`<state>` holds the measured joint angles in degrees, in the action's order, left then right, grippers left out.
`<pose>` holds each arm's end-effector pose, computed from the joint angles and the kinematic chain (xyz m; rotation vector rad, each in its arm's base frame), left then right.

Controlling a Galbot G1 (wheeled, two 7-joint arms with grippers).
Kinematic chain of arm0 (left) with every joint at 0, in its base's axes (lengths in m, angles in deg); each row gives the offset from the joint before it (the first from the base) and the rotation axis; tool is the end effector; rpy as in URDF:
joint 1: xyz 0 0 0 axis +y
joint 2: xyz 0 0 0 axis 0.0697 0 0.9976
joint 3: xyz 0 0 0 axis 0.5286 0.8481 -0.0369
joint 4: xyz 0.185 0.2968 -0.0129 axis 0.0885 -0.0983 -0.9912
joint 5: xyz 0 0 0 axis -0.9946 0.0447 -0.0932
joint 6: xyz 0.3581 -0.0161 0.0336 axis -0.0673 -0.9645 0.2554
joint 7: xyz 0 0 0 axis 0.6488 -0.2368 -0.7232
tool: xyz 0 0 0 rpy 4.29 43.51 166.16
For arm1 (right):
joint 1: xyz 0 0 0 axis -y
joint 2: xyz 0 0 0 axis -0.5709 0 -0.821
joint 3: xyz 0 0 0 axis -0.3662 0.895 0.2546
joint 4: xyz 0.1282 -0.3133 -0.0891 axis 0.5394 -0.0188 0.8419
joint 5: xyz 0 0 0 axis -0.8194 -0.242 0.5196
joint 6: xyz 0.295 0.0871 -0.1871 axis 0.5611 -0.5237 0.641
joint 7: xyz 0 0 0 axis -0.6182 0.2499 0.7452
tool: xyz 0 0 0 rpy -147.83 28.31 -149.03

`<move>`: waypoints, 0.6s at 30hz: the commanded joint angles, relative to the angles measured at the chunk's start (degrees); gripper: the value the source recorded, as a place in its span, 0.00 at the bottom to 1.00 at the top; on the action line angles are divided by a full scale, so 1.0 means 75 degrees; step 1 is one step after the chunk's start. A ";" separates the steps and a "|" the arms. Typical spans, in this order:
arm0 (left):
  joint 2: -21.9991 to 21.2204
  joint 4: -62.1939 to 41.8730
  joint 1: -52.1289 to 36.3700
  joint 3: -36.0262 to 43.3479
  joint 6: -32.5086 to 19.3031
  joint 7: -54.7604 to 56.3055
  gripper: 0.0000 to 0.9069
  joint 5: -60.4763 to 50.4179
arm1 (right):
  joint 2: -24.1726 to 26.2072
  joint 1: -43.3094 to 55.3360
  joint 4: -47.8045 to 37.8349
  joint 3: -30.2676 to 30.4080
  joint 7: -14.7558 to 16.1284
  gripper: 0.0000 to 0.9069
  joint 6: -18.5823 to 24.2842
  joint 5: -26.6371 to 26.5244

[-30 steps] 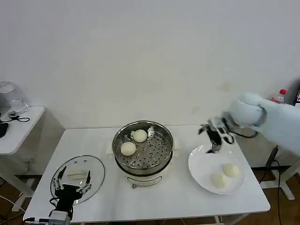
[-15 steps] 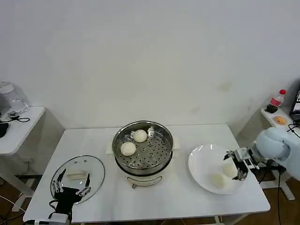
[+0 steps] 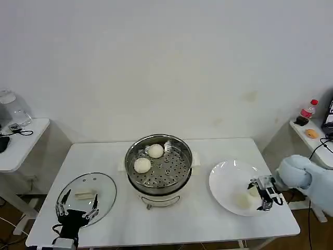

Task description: Take steamed baozi put them in steamer then cover it.

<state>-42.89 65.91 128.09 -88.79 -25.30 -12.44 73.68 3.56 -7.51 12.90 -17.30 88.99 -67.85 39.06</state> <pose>0.1325 0.0806 -0.2768 0.1117 -2.8387 -0.6393 0.4126 -0.1879 -0.2114 1.3165 -1.3148 1.4059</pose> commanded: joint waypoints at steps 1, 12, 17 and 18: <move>-0.0009 -0.0005 0.0000 -0.0042 -0.0004 0.0003 1.00 0.0003 | -0.0544 -0.0440 -0.0642 -0.0172 -0.0084 1.00 -0.0004 0.0160; -0.0027 -0.0050 -0.0037 -0.0019 -0.0011 0.0006 1.00 -0.0001 | -0.0705 -0.0383 -0.0719 -0.0166 -0.0207 0.86 -0.0182 0.0091; -0.0041 -0.0057 -0.0050 -0.0006 -0.0010 0.0013 1.00 -0.0003 | -0.0697 -0.0419 -0.0698 -0.0165 -0.0183 0.68 -0.0264 0.0071; -0.0045 -0.0054 -0.0047 -0.0003 -0.0011 0.0012 1.00 -0.0002 | -0.0695 -0.0426 -0.0699 -0.0166 -0.0184 0.67 -0.0265 0.0065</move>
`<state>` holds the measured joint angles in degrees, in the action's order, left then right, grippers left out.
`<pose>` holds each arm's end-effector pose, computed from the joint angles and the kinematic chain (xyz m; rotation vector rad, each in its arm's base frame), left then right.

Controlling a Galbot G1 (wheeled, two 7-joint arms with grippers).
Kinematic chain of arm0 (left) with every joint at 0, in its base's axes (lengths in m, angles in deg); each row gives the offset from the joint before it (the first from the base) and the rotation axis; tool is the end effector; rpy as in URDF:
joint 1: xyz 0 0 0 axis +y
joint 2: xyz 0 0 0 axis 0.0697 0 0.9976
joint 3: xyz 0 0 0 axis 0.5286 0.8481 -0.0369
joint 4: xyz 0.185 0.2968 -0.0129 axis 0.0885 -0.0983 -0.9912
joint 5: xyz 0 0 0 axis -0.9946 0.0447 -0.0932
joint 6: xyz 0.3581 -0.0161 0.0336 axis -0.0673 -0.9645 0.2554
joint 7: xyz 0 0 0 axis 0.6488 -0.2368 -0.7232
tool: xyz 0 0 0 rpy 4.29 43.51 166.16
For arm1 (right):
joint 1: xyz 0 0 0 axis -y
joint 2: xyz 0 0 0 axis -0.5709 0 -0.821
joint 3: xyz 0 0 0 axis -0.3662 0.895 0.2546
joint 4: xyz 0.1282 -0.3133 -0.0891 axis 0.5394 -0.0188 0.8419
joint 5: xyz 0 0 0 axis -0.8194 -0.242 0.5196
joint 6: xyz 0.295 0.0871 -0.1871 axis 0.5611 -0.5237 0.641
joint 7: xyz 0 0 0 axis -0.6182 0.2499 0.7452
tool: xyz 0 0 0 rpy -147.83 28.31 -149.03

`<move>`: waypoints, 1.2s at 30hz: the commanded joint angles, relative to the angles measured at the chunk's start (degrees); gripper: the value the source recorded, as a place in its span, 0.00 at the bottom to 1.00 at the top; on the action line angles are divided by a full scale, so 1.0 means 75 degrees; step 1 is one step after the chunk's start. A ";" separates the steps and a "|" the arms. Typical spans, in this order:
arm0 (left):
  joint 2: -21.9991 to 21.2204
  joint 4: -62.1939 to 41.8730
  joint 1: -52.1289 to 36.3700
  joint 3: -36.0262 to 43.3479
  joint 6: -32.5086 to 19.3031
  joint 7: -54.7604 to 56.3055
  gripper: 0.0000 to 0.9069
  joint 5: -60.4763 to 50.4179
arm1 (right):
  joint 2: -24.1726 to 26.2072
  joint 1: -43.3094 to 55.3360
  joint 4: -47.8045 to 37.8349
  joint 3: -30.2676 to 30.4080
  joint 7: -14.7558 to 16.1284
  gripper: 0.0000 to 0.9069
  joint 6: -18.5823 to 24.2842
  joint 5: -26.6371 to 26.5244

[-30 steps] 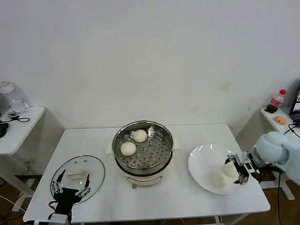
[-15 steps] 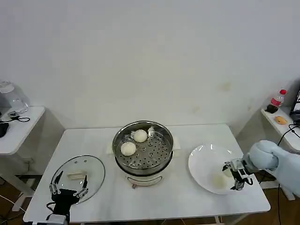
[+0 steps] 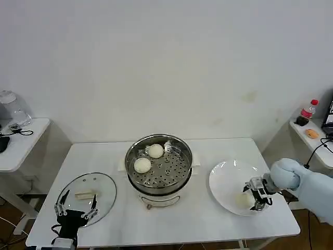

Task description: Take steamed baozi put them in steamer then cover it.

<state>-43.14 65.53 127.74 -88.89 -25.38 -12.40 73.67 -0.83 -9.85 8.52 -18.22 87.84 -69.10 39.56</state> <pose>0.1338 0.0813 -0.2784 0.1208 -2.8394 -0.6361 0.4238 -0.1788 -0.2408 1.3027 -1.3335 1.3624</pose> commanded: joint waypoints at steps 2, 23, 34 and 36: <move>-0.0020 0.0020 0.0008 0.0021 -0.0002 0.0009 1.00 -0.0003 | -0.0098 -0.0120 -0.0103 -0.0059 -0.0024 0.66 -0.0098 0.0002; 0.0038 0.0083 -0.0106 -0.0003 0.0002 0.0002 1.00 0.0059 | -0.1090 0.4887 -0.0438 0.1222 0.0951 0.67 0.0419 -0.1162; 0.0011 0.0185 -0.0109 -0.0279 0.0020 -0.0001 1.00 0.0142 | -0.3299 0.6336 -0.0731 0.2444 0.0719 0.68 0.0541 -0.1911; -0.0005 0.0206 -0.0087 -0.0344 0.0021 -0.0002 1.00 0.0158 | -0.3685 0.6343 -0.0681 0.2550 0.0686 0.68 0.0564 -0.1967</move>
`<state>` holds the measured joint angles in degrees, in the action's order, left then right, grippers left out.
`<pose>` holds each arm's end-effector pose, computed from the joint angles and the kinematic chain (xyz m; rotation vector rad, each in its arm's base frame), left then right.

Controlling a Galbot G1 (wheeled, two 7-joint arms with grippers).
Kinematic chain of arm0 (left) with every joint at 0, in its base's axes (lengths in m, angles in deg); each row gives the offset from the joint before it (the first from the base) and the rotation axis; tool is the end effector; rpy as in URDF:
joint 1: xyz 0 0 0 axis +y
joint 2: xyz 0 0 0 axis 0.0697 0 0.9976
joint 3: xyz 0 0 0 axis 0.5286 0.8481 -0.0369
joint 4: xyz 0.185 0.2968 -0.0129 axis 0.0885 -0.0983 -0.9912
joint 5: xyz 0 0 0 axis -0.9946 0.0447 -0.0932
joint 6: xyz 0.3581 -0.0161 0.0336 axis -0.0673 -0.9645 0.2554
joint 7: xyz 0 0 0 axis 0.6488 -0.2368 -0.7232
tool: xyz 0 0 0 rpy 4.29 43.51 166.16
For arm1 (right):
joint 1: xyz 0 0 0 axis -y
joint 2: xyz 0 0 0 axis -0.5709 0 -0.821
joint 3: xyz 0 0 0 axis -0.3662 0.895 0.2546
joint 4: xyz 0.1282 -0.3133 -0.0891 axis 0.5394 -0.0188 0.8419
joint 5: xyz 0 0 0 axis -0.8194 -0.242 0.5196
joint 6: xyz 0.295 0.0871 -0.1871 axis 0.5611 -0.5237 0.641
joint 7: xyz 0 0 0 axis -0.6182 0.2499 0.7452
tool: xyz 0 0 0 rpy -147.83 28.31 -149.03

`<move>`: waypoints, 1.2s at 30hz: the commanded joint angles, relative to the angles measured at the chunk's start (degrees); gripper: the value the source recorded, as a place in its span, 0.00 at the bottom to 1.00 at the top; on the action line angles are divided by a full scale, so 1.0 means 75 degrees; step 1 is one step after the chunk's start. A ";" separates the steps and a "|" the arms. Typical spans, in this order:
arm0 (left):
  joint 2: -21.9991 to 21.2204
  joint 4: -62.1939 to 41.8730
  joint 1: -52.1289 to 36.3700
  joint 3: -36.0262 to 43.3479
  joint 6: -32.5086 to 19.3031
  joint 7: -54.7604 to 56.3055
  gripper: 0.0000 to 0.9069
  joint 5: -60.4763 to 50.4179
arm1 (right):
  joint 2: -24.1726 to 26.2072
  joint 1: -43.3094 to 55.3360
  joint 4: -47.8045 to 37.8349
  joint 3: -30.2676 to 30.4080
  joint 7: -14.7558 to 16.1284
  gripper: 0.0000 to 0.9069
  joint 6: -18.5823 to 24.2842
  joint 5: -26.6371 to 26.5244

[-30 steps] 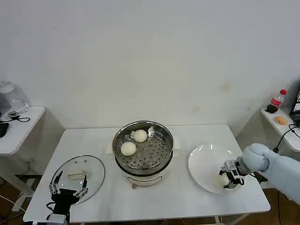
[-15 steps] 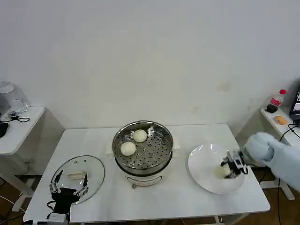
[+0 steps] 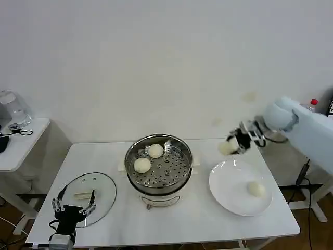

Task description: Take steamed baozi put them in steamer then cover it.

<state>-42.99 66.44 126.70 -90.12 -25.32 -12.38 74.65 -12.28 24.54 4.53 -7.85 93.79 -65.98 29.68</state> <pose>0.1394 0.0857 -0.2684 0.1490 -2.8734 -0.6355 0.5268 -0.0920 -0.0309 1.4035 -1.5240 1.6526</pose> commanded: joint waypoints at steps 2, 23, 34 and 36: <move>-0.0032 0.0114 0.0076 -0.0249 0.0019 -0.0003 1.00 0.0029 | -0.2515 0.1740 -0.0136 0.1317 -0.0168 0.68 0.0209 -0.0737; -0.0258 0.0318 0.0287 -0.0585 0.0008 0.0001 1.00 0.0057 | -0.4080 0.0773 -0.0337 0.2561 -0.0175 0.67 0.1968 0.0328; -0.0260 0.0267 0.0251 -0.0579 -0.0006 0.0002 1.00 0.0067 | -0.4036 0.0663 -0.0369 0.2682 -0.0060 0.68 0.2395 0.0431; -0.0255 0.0249 0.0244 -0.0584 -0.0010 0.0001 1.00 0.0071 | -0.4042 0.0666 -0.0372 0.2708 -0.0049 0.68 0.2423 0.0430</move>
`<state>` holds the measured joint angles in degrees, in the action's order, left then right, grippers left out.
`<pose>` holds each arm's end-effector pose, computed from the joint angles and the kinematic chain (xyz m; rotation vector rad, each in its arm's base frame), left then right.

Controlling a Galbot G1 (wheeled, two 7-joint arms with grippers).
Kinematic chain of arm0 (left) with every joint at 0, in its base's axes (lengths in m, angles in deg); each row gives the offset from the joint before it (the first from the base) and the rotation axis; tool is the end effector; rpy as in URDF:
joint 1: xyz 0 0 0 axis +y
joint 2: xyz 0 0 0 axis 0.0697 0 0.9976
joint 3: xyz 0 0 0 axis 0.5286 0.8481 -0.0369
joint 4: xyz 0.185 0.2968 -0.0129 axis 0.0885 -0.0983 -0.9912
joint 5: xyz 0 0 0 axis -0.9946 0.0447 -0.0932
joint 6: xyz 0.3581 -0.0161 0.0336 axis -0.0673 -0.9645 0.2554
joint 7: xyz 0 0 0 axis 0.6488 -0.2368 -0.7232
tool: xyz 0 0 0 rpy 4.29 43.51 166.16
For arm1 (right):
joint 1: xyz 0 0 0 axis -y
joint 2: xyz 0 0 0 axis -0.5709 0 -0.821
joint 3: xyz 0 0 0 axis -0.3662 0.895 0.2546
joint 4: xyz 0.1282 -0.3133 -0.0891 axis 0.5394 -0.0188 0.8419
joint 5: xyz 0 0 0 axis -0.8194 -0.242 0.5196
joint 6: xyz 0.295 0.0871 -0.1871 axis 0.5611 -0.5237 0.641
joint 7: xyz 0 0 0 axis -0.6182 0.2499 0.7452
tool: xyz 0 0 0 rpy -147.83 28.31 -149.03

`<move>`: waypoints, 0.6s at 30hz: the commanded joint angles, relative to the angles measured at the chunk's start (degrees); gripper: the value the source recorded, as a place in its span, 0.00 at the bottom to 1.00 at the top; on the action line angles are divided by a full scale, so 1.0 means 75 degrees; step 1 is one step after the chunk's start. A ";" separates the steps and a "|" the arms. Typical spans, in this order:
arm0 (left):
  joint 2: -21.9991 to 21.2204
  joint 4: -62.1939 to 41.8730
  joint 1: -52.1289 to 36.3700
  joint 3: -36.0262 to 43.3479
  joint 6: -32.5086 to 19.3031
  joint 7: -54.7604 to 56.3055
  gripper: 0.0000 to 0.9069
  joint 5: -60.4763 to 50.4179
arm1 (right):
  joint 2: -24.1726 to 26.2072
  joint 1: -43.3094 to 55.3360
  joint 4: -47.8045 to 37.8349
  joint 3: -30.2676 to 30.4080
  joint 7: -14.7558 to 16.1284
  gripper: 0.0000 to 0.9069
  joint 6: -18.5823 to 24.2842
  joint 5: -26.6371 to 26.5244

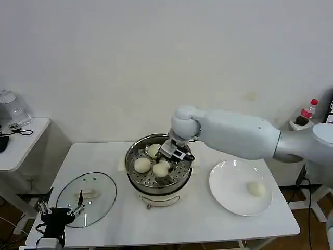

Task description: Take steamed baozi put them in steamer then cover it.

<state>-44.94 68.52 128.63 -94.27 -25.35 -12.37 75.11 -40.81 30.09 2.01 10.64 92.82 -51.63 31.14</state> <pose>0.1287 0.0972 -0.2563 0.2484 -2.8701 -0.6452 0.5125 0.1629 -0.0931 2.0286 -0.8311 2.0414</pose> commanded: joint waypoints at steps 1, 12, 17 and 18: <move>0.0009 -0.0036 -0.0016 -0.0031 -0.0006 0.0000 1.00 0.0016 | -0.0251 -0.0079 -0.0046 0.0247 0.0084 0.68 0.0528 0.0240; 0.0021 -0.0070 -0.0041 -0.0029 -0.0010 0.0003 1.00 0.0028 | -0.0263 -0.0094 -0.0088 0.0273 0.0144 0.82 0.0633 0.0224; 0.0022 -0.0043 -0.0035 -0.0028 -0.0010 0.0003 1.00 0.0029 | -0.0177 0.0026 -0.0042 0.0236 0.0146 1.00 0.0667 0.0185; 0.0026 -0.0043 -0.0034 -0.0031 -0.0009 0.0003 1.00 0.0031 | -0.0155 0.0056 -0.0041 0.0201 0.0132 1.00 0.0642 0.0137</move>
<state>-44.81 68.09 128.35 -94.42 -25.43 -12.35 75.31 -42.14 29.67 1.63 12.35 93.73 -47.41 32.53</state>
